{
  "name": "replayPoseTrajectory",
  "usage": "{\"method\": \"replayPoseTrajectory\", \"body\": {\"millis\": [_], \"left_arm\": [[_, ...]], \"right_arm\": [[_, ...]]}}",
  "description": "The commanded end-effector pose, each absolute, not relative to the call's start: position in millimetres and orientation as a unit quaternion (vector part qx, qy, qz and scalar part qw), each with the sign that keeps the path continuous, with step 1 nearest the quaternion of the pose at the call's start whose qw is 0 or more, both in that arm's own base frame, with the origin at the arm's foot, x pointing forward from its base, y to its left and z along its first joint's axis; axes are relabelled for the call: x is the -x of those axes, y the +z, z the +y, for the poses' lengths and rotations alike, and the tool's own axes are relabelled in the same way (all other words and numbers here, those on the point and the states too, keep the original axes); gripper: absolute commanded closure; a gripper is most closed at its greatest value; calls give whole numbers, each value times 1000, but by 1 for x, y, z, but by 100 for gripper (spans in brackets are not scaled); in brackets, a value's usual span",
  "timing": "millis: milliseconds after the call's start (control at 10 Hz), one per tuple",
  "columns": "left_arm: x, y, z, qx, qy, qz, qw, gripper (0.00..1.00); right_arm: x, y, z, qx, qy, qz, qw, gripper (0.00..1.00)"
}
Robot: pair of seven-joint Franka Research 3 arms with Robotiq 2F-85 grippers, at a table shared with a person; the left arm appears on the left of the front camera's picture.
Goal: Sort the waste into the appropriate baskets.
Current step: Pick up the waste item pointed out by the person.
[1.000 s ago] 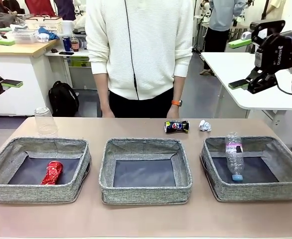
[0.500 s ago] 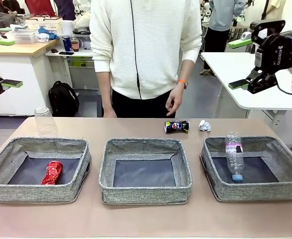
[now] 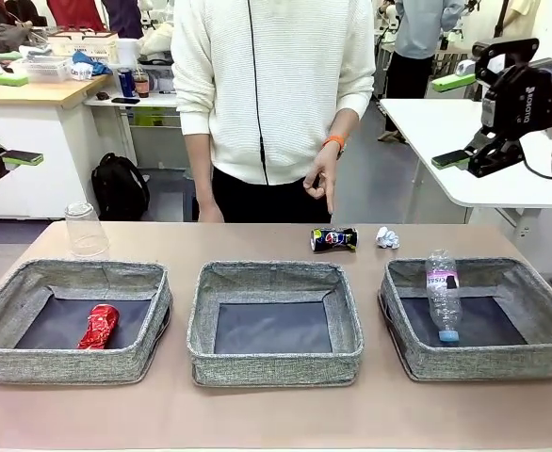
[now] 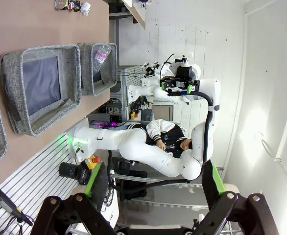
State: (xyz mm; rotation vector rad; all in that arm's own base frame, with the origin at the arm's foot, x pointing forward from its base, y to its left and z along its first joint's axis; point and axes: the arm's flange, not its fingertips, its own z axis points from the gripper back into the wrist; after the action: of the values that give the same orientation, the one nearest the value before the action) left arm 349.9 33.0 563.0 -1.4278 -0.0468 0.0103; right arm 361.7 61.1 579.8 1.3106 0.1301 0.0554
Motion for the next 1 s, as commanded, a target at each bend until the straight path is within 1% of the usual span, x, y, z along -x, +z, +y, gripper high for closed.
{"method": "replayPoseTrajectory", "body": {"millis": [0, 900], "left_arm": [[-348, 562, 35, 654, -7, -24, 756, 0], [-348, 562, 35, 654, -7, -24, 756, 0]], "right_arm": [[-362, 583, 62, -610, 26, 59, 790, 0], [-362, 580, 61, -609, 26, 60, 791, 0]]}}
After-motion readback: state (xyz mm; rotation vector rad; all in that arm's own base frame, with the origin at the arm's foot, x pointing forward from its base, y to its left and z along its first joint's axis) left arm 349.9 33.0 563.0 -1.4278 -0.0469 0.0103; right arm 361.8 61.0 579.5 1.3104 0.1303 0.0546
